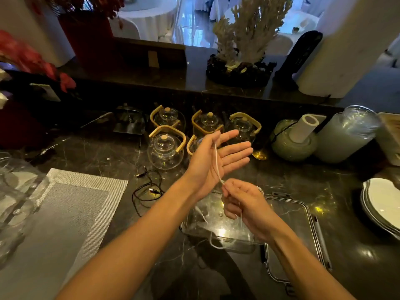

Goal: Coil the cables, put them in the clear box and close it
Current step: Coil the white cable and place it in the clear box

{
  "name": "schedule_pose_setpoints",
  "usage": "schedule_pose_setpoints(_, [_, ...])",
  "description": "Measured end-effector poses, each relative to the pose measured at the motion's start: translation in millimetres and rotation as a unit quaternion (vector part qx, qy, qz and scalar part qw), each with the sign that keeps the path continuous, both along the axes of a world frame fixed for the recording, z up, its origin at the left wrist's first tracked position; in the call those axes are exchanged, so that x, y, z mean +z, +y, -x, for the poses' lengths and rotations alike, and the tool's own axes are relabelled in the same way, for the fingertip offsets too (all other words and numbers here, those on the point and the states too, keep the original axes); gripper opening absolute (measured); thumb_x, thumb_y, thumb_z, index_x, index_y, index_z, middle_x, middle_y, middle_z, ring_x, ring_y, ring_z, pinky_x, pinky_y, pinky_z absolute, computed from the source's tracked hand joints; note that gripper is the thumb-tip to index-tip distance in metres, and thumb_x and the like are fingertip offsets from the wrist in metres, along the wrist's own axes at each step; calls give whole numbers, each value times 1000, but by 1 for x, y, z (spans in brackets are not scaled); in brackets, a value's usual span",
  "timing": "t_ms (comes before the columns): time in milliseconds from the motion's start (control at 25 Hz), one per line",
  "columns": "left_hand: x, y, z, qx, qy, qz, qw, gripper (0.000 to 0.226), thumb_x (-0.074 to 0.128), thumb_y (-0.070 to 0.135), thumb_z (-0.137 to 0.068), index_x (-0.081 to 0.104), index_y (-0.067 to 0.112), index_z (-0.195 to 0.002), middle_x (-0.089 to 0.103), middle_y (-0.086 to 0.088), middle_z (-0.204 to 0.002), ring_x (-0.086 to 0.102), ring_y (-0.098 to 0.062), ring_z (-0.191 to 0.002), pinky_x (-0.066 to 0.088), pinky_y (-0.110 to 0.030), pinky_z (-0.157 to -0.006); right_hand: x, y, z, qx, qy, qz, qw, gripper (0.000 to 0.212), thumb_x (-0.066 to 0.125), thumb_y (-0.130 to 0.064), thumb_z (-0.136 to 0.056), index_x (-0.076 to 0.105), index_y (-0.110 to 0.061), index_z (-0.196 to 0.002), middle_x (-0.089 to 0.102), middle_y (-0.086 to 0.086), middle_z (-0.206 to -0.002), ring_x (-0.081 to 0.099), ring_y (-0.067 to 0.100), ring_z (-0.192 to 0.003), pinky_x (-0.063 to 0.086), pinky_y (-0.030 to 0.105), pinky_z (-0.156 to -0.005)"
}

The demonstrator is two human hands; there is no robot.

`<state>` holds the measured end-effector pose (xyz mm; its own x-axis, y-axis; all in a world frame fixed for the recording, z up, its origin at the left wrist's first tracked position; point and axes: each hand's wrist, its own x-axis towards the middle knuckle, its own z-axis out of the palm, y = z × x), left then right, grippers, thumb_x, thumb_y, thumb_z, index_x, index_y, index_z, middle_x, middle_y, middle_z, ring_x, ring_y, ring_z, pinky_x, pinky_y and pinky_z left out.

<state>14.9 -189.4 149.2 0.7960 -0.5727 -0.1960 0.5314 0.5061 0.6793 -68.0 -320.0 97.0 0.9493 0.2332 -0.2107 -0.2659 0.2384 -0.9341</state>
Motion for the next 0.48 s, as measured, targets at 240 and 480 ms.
schedule_pose_setpoints(240, [-23,-7,4,-23,32,85,996,45,36,28,-106,42,15,-150,57,-28,-140,58,-38,-128,51,-43,-105,-7,-5,-3,71,109,-126,983,33,53,-23,-97,41,-16,-67,18,0,-63,12,11,-48,13,25,-43])
schedule_pose_setpoints(480, [-27,-1,-2,58,117,195,972,43,35,21,-108,46,11,-148,66,-17,-133,67,-27,-118,55,-37,-100,-20,-1,-1,13,146,-48,988,40,60,-37,-99,50,-21,-64,17,-1,-64,13,10,-49,12,24,-43])
